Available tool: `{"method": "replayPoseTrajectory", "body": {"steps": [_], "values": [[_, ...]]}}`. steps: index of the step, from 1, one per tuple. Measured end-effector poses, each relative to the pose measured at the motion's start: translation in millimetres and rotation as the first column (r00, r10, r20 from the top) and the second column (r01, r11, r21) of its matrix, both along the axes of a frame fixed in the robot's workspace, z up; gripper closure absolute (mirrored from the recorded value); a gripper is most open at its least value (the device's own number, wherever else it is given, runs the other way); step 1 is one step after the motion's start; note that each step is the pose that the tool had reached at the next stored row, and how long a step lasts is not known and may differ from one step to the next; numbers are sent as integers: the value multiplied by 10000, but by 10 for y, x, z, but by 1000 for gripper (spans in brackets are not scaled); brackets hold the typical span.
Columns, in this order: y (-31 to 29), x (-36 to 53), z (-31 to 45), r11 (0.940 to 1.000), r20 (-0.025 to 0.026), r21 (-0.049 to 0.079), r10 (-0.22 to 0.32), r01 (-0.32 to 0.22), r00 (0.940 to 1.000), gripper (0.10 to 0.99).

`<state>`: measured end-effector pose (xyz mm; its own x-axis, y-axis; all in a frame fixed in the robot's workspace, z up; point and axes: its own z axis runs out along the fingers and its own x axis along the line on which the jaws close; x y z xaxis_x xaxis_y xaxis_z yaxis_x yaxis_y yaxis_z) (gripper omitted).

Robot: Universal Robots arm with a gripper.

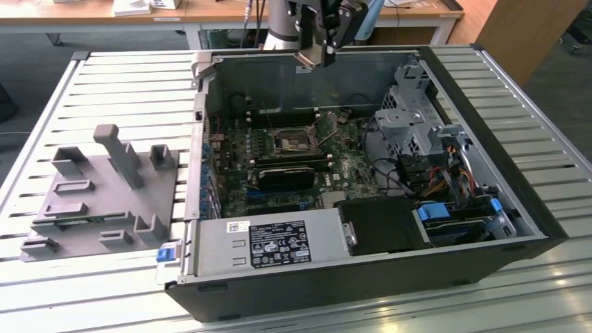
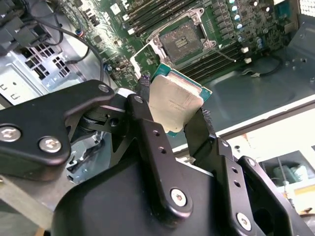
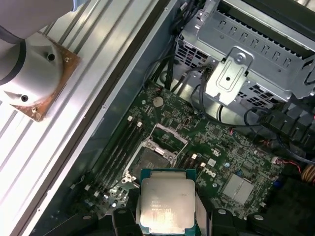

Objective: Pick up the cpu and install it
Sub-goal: 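Place the cpu into insertion slot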

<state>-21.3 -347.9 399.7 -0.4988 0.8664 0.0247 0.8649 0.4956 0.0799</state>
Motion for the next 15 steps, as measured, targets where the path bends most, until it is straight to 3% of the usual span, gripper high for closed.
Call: {"method": "replayPoseTrajectory", "body": {"steps": [8,15], "values": [[0,0,-3,9969,0,0,-781,781,9969,553],[0,0,-5,9897,1,-6,-1432,1432,9897,553]]}}
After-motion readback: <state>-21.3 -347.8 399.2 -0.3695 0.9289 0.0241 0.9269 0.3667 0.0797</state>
